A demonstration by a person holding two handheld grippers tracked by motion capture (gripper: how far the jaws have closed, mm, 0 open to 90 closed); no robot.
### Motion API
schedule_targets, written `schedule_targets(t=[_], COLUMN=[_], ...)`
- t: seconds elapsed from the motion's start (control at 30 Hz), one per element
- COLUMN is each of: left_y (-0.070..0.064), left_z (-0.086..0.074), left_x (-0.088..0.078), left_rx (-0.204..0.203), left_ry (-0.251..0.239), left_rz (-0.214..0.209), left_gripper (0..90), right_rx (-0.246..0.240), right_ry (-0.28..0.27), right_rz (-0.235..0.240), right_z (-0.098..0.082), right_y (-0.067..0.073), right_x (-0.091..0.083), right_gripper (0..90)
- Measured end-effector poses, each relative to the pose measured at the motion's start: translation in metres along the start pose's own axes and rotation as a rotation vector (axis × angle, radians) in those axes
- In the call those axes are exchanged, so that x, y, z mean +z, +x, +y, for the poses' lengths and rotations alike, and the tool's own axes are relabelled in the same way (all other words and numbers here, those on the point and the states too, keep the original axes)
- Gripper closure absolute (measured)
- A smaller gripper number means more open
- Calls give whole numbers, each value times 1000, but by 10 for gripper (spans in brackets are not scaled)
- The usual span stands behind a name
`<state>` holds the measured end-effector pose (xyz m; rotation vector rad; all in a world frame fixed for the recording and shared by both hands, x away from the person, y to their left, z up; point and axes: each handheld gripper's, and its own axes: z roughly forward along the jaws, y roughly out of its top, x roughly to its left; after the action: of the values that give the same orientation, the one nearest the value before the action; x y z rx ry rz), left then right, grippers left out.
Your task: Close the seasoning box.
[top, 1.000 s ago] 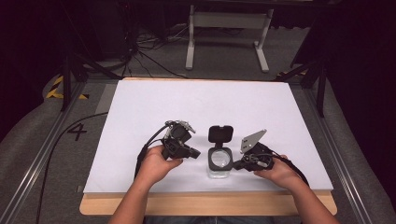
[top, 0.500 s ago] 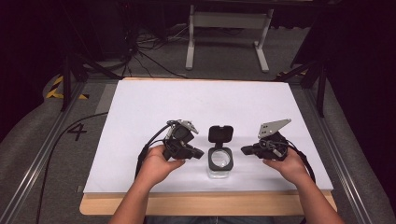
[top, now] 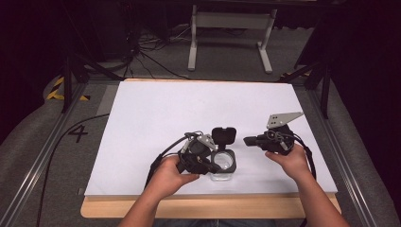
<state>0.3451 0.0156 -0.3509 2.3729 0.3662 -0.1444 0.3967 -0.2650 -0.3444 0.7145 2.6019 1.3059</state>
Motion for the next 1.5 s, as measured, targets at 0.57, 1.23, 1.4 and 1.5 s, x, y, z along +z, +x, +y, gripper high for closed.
schedule_targets(t=[0.57, 1.23, 1.4, 1.5], left_y=[-10, -2, -1, -1], left_z=[-20, -30, -29, -29], left_x=[33, 45, 45, 46], left_rx=[9, -100, -101, -88], left_ry=[25, -39, -45, -31], left_rz=[45, 55, 41, 45], left_gripper=[899, 898, 898, 899], right_rx=[53, 90, 84, 79], right_ry=[-131, -173, -170, -168], right_rz=[-6, 32, 32, 32], right_z=[30, 38, 38, 38], right_y=[-8, -12, -9, -8], right_x=[17, 24, 23, 22], right_gripper=[897, 883, 896, 897])
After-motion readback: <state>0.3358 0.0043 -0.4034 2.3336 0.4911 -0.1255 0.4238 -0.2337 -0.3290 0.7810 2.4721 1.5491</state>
